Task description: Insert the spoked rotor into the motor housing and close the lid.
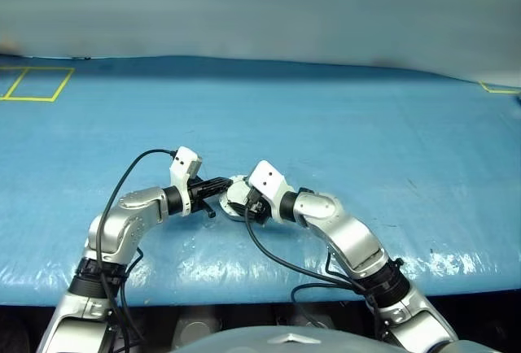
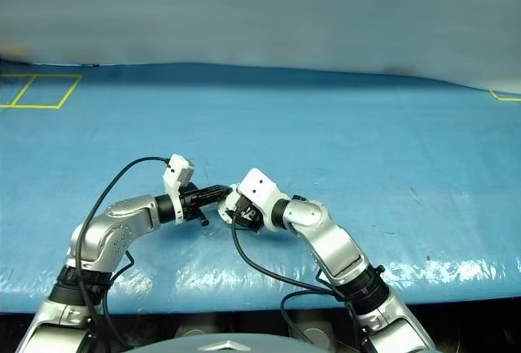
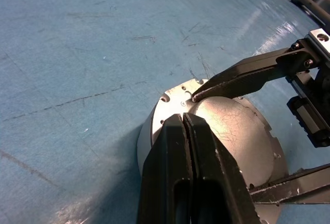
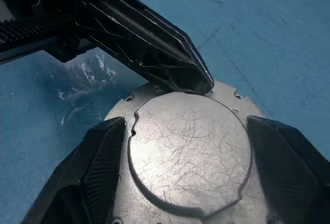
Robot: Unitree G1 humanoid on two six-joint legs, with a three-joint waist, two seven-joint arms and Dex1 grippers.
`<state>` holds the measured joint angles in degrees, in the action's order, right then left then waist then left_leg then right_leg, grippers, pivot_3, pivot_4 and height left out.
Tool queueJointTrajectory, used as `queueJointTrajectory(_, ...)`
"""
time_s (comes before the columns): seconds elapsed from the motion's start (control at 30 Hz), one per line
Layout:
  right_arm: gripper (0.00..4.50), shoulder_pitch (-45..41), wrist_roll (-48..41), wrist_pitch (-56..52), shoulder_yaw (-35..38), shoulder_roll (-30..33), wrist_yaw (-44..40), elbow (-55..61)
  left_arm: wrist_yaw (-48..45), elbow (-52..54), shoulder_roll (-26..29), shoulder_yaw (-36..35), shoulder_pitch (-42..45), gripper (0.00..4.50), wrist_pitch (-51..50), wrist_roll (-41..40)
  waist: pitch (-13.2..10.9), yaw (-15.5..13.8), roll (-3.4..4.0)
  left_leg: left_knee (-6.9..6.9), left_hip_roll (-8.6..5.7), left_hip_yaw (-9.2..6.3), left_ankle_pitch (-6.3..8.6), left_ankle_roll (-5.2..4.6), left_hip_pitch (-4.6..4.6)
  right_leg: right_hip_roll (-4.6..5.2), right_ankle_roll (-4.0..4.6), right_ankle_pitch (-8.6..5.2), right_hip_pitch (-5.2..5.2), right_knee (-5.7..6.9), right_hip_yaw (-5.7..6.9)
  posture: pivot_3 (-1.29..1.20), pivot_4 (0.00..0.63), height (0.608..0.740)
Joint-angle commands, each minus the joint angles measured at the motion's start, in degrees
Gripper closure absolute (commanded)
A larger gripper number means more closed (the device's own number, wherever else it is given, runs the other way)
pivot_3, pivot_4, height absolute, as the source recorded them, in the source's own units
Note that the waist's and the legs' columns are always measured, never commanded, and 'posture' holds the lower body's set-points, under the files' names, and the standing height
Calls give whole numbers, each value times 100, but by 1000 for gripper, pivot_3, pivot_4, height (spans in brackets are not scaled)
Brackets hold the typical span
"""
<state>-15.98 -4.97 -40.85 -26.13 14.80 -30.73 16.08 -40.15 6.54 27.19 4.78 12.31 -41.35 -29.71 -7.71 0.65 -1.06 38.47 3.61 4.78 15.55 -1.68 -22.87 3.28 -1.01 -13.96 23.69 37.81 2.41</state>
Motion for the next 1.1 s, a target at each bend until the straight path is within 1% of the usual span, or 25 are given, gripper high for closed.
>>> queueJointTrajectory(0.03, 48, 278, -91, -334, 328, -4, 219, 186, -24, -84, 35, 205, -133, 4500, -40, 219, 6, -12, -10, -11, -6, 1, 0, 0, 0, 6, -1, -1, -1, -5, 0, 0, 150, 740)
queueJointTrajectory(0.13, 48, 553, -298, -386, 717, 93, 226, 670, -53, -106, 43, 226, -125, 4500, 30, 284, 6, -33, -11, -34, -19, 4, -1, -1, -8, 13, -10, -4, -11, -11, 0, 0, 150, 740)
queueJointTrajectory(0.23, 48, 904, -915, -816, 1372, -12, 214, 1221, -104, -177, 43, 231, -106, 4500, 123, 362, 6, -56, -10, -50, -33, -1, 1, -3, -12, 9, -40, -10, -9, -11, 6, 0, 150, 740)
queueJointTrajectory(0.3, 48, 1125, -1392, -1181, 1921, -286, 383, 1546, -135, -201, 41, 224, -93, 4500, 167, 395, 4, -65, -11, -54, -38, -2, 2, -6, -12, 7, -46, -13, -9, -11, 5, 0, 150, 740)
queueJointTrajectory(0.37, 48, 1330, -2004, -1711, 2523, -735, 581, 1782, -159, -213, 38, 232, -75, 4500, 215, 432, 3, -65, -9, -54, -38, -3, 3, -7, -15, 8, -49, -14, -7, -11, 5, 0, 150, 740)
queueJointTrajectory(0.47, 48, 1500, -2557, -2480, 3072, -1344, 971, 1886, -199, -238, 19, 250, -43, 4500, 272, 488, 1, -51, -6, -60, -36, -5, 3, -6, -16, 6, -50, -15, -4, -10, 4, 0, 150, 740)
queueJointTrajectory(0.57, 48, 1560, -2886, -3029, 3406, -1899, 1390, 1832, -232, -252, 12, 273, -25, 4500, 330, 555, -1, -27, -2, -62, -35, -6, 2, -5, -16, 7, -49, -15, -3, -9, 5, 0, 150, 740)
queueJointTrajectory(0.67, 48, 1546, -3216, -3349, 3653, -2411, 1689, 1730, -245, -252, -12, 269, -19, 4500, 372, 602, -2, -24, -1, -62, -41, -9, 2, -6, -19, 8, -51, -15, -4, -10, 6, 0, 150, 740)
queueJointTrajectory(0.83, 48, 1481, -3762, -3540, 3903, -2775, 2155, 1429, -238, -234, -33, 245, -29, 4500, 398, 621, -3, -10, -1, -62, -58, -12, 7, -15, -20, 17, -67, -22, -5, -10, 0, 0, 150, 740)
queueJointTrajectory(0.93, 48, 1459, -4239, -3596, 4086, -3003, 2468, 1204, -227, -217, -26, 221, -58, 4500, 425, 630, -2, -8, 0, -64, -58, -16, 7, -15, -20, 15, -69, -22, -6, -9, 0, 0, 150, 740)
queueJointTrajectory(1.1, 48, 1436, -5058, -3505, 4111, -3103, 3009, 840, -217, -229, -39, 215, -97, 4500, 475, 661, -2, 2, -1, -63, -58, -19, 7, -15, -19, 12, -69, -22, -8, -8, -1, 0, 150, 740)
